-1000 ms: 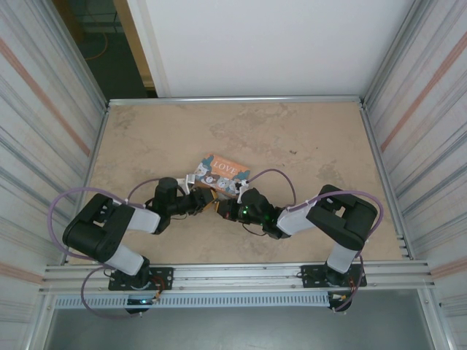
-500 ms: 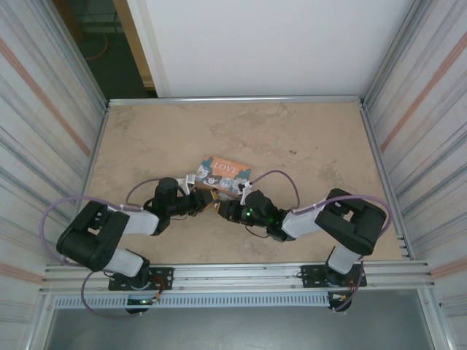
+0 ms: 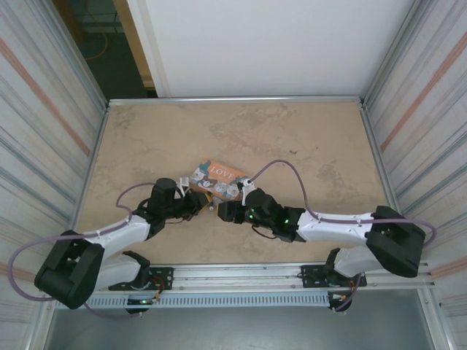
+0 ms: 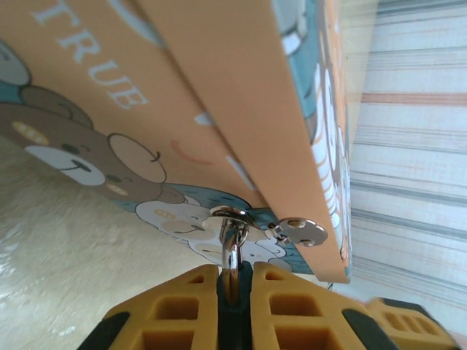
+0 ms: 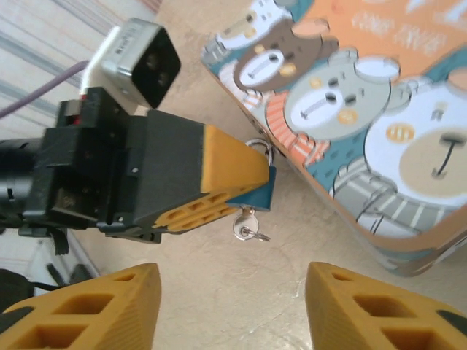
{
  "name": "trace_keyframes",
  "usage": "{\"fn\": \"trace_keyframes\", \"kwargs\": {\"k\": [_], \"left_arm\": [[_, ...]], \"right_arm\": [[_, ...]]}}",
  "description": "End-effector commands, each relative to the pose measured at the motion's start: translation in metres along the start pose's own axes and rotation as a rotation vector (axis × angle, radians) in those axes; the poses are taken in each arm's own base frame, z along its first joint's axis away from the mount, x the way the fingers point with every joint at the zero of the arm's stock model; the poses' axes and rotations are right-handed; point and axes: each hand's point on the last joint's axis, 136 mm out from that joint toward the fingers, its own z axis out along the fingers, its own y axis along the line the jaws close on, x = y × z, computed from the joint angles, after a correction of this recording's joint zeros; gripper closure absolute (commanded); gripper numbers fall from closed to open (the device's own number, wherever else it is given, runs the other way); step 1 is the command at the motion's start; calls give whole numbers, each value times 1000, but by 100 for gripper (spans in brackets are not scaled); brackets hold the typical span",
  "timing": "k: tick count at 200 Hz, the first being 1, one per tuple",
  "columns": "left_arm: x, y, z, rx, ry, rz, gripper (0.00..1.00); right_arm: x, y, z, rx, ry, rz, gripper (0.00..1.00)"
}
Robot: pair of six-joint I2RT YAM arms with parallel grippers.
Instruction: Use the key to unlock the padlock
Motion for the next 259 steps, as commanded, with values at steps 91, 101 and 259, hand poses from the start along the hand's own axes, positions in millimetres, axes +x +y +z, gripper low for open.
{"fn": "trace_keyframes", "kwargs": {"k": [91, 101, 259], "left_arm": [[18, 11, -5, -236, 63, -272, 100], [21, 11, -5, -256, 73, -289, 100], [33, 1, 5, -280, 145, -339, 100]], "right_arm": [[-6, 14, -43, 194, -135, -744, 28], [-3, 17, -43, 206, -134, -830, 27], [47, 3, -9, 242, -3, -1394, 34]]}}
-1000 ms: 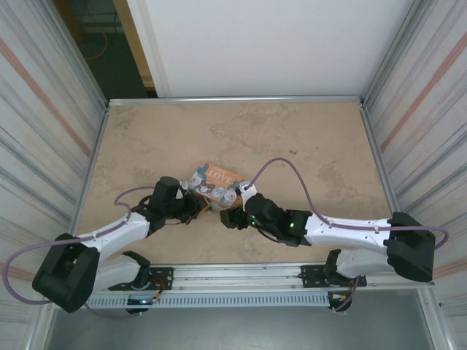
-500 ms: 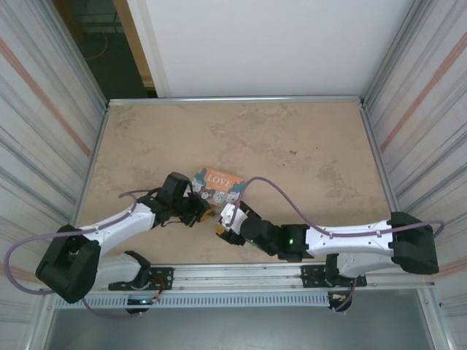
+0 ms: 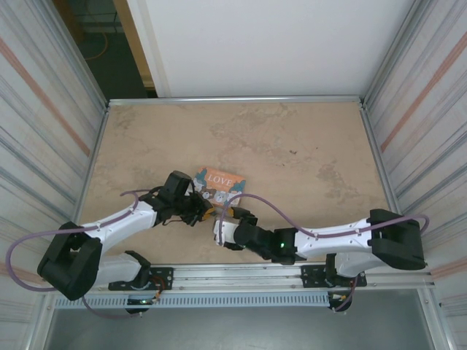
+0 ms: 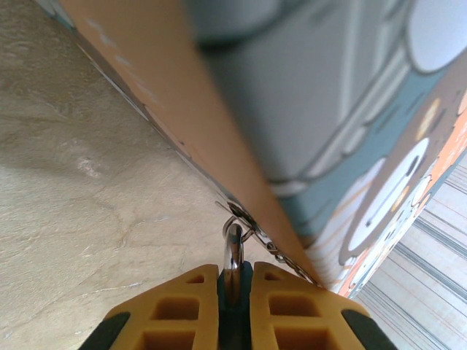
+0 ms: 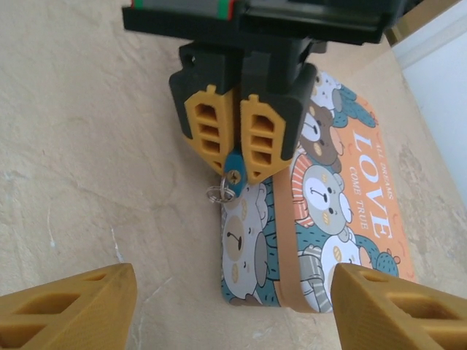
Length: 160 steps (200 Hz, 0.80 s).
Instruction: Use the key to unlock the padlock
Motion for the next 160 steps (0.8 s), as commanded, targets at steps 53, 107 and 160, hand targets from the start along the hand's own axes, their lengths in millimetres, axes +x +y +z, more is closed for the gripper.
{"fn": "trace_keyframes", "kwargs": {"k": [53, 107, 160], "left_arm": [[7, -12, 1, 18, 36, -5, 100], [8, -12, 5, 14, 39, -1, 100], [11, -15, 8, 14, 50, 5, 100]], "right_arm": [[-4, 2, 25, 59, 15, -11, 50], [-2, -1, 38, 61, 27, 0, 66], [-5, -5, 46, 57, 23, 8, 71]]}}
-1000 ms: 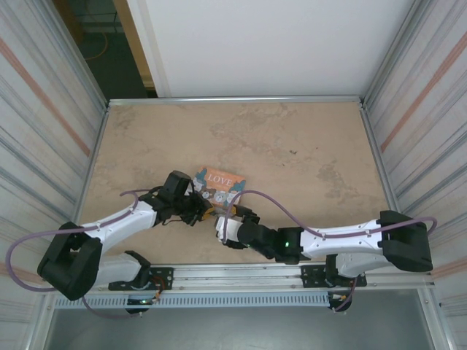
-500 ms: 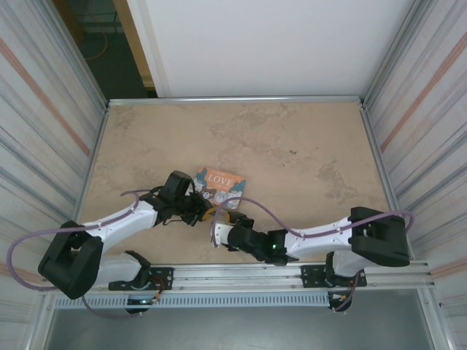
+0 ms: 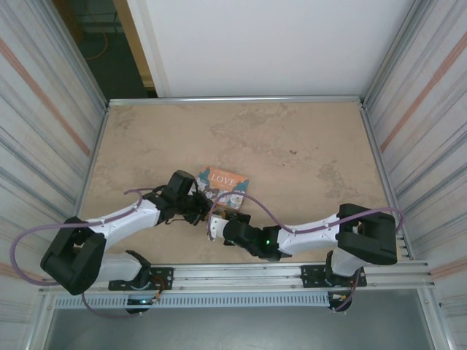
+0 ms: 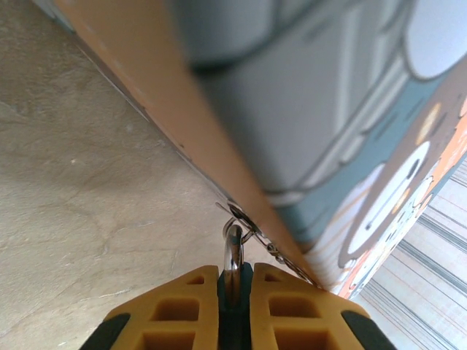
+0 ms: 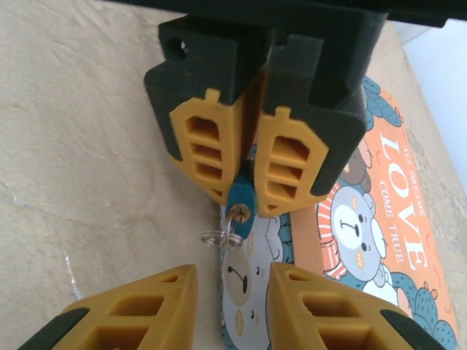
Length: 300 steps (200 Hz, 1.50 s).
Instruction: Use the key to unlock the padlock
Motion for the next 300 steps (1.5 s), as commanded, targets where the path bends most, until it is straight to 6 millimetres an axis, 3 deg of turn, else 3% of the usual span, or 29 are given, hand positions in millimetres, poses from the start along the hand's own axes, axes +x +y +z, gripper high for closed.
{"fn": "trace_keyframes", "kwargs": {"k": [1, 165, 221, 300], "left_arm": [[7, -10, 0, 12, 35, -11, 100], [14, -17, 3, 31, 55, 0, 100], [16, -20, 3, 41, 57, 5, 100], [18, -17, 5, 37, 59, 4, 100]], "right_arm": [[-16, -4, 6, 6, -35, 8, 71], [-10, -7, 20, 40, -6, 90, 92], [-11, -13, 20, 49, -13, 206, 100], [-17, -25, 16, 56, -58, 472, 100]]}}
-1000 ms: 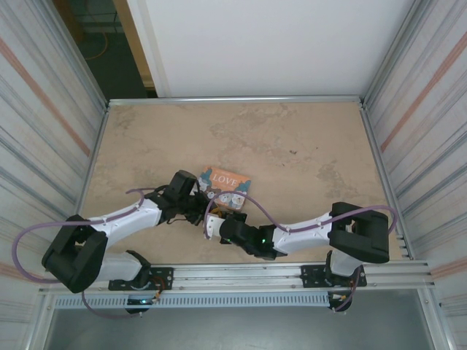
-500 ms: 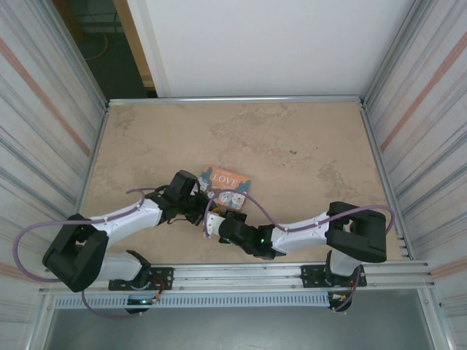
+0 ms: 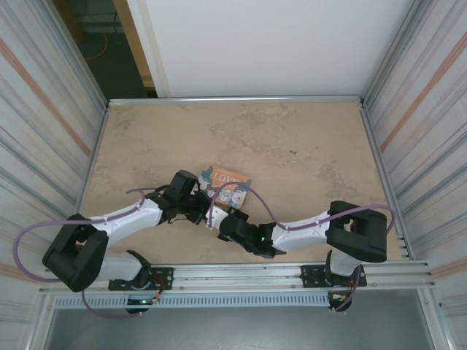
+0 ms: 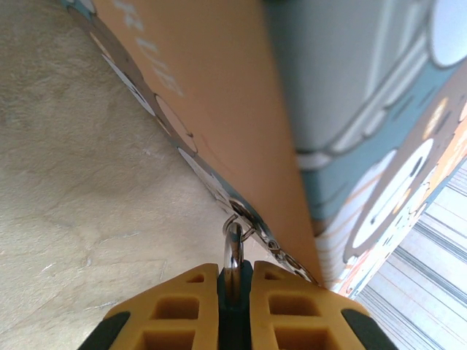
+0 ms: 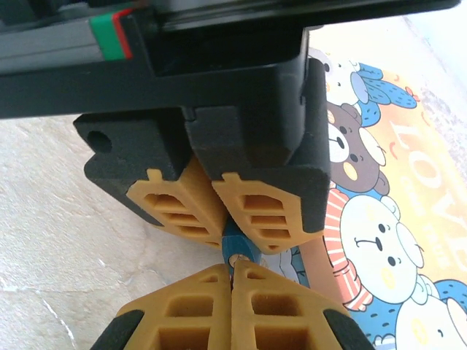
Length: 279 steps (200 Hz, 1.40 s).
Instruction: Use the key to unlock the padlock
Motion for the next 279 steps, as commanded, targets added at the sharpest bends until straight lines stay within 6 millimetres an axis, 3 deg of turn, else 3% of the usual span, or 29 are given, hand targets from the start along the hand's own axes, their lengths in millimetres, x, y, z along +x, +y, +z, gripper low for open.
{"fn": "trace_keyframes", "kwargs": {"k": [1, 79, 174, 257, 279], "left_arm": [[19, -12, 0, 29, 78, 13, 100], [25, -3, 4, 20, 75, 0, 100], [44, 3, 5, 16, 53, -4, 100], [43, 0, 11, 17, 38, 27, 100], [40, 2, 8, 10, 15, 29, 90]], "right_arm": [[-19, -15, 0, 29, -59, 187, 100], [-33, -16, -3, 4, -126, 504, 100], [-15, -12, -10, -66, -135, 878, 100], [4, -4, -5, -73, -77, 961, 100], [7, -5, -4, -63, -73, 973, 100]]}}
